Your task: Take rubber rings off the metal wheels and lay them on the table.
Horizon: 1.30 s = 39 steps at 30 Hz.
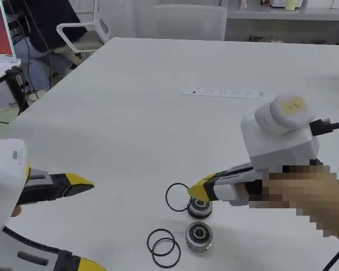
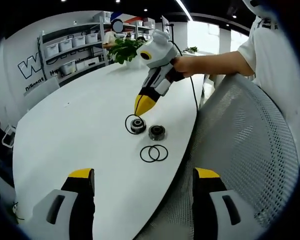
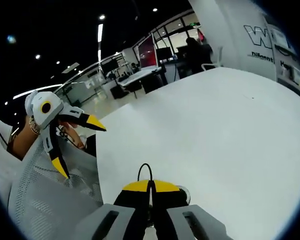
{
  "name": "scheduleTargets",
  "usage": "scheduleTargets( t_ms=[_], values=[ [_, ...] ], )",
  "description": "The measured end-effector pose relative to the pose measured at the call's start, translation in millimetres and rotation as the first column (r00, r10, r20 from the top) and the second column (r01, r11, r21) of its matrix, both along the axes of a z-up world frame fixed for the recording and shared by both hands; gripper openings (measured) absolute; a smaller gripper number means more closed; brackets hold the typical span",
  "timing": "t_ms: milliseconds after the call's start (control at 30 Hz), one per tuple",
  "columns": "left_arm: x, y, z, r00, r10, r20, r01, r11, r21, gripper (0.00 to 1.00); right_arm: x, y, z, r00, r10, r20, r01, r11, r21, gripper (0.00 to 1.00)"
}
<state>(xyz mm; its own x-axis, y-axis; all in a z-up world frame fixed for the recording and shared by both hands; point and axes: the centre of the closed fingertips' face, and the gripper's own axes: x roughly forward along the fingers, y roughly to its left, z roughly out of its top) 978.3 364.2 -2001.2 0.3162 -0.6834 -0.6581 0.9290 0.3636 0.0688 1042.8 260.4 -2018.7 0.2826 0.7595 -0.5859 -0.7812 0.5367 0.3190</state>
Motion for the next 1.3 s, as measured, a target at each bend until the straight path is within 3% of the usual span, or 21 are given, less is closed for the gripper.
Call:
scheduleTargets(
  t_ms=[267, 400, 867, 1067, 1300],
  values=[
    [-4.8, 5.0, -4.8, 1.0, 0.028, -0.014, -0.028, 1.0, -0.002, 0.79, -11.3, 13.6, -1.0, 0.998, 0.061, 0.002, -0.061, 0.998, -0.01, 0.0],
    [-4.2, 3.7, -8.2, 1.0, 0.023, 0.001, -0.023, 1.0, 0.014, 0.78, -16.7, 20.5, -2.8, 0.996, 0.085, -0.006, -0.085, 0.996, -0.006, 0.0],
    [0.2, 5.4, -13.3, 0.999, 0.05, 0.003, -0.05, 0.999, 0.011, 0.76, -34.8, 32.0, -26.4, 0.986, 0.162, -0.05, -0.164, 0.985, -0.06, 0.0],
    [0.5, 4.0, -10.8, 0.998, 0.061, -0.013, -0.062, 0.998, -0.025, 0.74, -37.1, 33.6, -36.7, 0.984, 0.165, -0.063, -0.17, 0.982, -0.088, 0.0],
    [0.2, 7.0, -15.3, 0.998, 0.055, -0.011, -0.055, 0.998, 0.011, 0.73, -33.4, 33.7, -42.3, 0.987, 0.157, -0.037, -0.16, 0.981, -0.113, 0.0]
  ],
)
